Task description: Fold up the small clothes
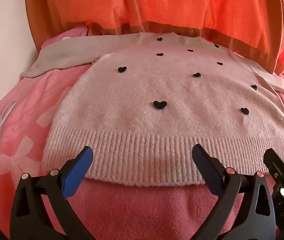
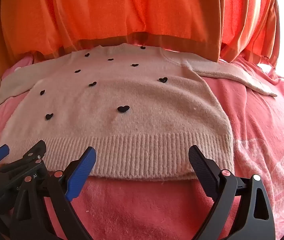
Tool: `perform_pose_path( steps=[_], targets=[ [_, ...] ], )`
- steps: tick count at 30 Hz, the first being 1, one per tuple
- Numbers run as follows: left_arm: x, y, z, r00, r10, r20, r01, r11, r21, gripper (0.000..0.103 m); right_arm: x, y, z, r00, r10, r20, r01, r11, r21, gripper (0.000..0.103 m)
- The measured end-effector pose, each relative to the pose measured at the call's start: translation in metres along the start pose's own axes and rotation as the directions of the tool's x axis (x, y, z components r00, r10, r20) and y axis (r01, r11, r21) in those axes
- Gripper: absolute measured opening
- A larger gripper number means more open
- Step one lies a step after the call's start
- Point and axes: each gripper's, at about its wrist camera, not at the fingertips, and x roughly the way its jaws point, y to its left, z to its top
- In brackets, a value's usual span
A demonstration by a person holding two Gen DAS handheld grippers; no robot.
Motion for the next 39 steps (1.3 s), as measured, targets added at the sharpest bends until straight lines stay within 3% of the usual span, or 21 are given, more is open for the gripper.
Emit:
perform_pose_path(
  steps=[39],
  targets=[
    [-0.0015, -0.0076, -0.0025, 1.0, -0.009, 0.0, 0.009, 1.0, 0.004, 0.097, 0.002, 0.0017, 0.0012, 1.0, 0.007, -0.01, -0.007, 1.0, -0.004, 0.092]
  ],
)
